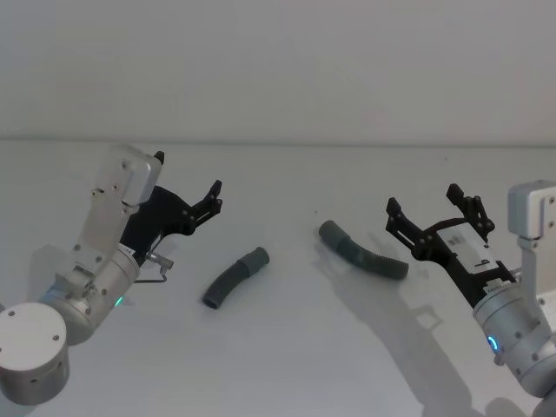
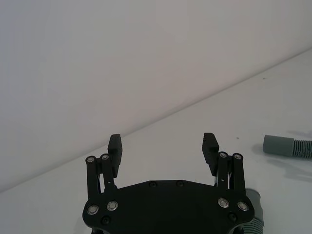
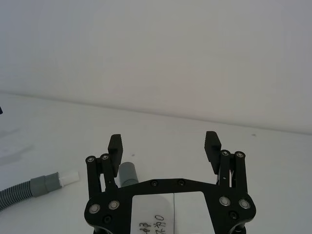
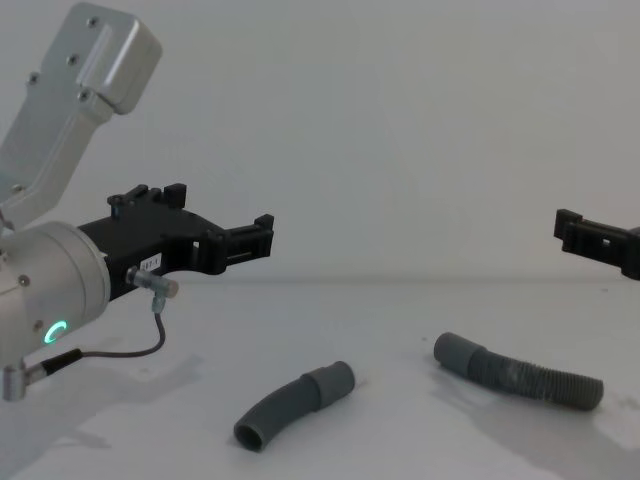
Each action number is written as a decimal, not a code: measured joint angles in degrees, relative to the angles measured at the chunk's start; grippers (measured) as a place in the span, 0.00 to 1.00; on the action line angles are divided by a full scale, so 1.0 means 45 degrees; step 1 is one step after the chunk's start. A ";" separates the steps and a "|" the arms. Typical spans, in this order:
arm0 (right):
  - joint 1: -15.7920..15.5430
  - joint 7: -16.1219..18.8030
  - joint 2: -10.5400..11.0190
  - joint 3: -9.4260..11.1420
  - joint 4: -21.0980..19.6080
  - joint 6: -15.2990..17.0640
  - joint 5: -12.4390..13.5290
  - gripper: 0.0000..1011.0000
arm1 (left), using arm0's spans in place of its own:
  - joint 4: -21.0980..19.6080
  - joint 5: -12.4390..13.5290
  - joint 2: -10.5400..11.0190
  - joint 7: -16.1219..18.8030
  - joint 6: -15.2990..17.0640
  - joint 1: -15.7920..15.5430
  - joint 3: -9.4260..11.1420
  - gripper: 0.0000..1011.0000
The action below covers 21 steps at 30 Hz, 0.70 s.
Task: Use both hands to pick up one end of the pipe from the table, align the ends, and insert them.
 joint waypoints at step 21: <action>0.0000 0.0000 0.0000 0.0000 0.0000 0.0001 0.0000 0.99 | 0.0000 0.0000 0.0000 0.0000 0.0000 0.0000 0.0000 0.99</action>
